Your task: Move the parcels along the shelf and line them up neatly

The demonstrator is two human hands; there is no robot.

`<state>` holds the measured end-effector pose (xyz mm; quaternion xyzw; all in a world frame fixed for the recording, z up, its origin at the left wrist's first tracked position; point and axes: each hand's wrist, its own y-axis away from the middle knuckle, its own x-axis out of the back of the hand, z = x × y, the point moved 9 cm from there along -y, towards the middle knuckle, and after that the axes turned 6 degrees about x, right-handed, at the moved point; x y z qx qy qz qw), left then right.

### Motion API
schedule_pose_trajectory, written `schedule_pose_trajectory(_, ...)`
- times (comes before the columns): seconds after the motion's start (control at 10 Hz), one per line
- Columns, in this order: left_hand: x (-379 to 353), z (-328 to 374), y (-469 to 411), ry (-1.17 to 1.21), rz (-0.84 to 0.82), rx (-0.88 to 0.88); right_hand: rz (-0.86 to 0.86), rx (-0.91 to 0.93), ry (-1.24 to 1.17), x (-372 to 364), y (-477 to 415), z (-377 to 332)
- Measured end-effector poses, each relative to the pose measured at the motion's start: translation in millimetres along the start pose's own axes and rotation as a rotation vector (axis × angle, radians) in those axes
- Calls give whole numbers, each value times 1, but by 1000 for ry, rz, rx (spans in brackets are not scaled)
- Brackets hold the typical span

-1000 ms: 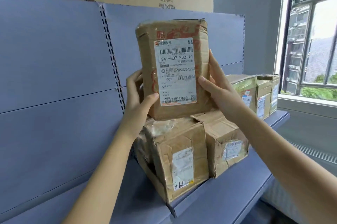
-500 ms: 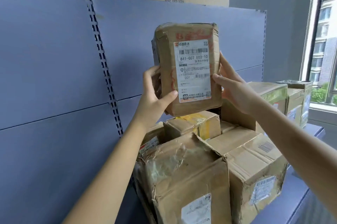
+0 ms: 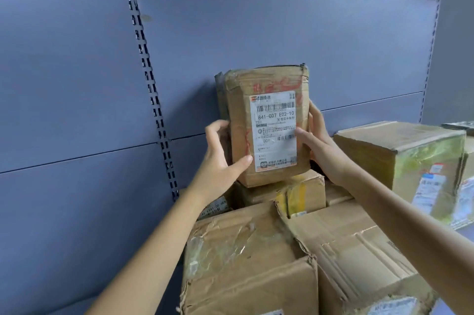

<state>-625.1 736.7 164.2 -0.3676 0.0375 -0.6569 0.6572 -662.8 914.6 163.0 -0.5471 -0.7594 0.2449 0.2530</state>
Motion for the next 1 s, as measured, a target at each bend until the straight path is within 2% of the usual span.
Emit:
schedule_pose_trajectory(0.3,-21,-1,5,-193,1,143,-11,-67,-43,12,-1,30)
schedule_pose_trajectory(0.7,-25,6,15,-253,51,271,-66,-58,-64,14,0,31)
schedule_pose_trajectory(0.9,-30,12,25,-388,90,349,-108,-74,-80,12,3,24)
schedule_pose_trajectory(1.0,-27,28,33,-528,228,295,-50,-14,25,21,11,14)
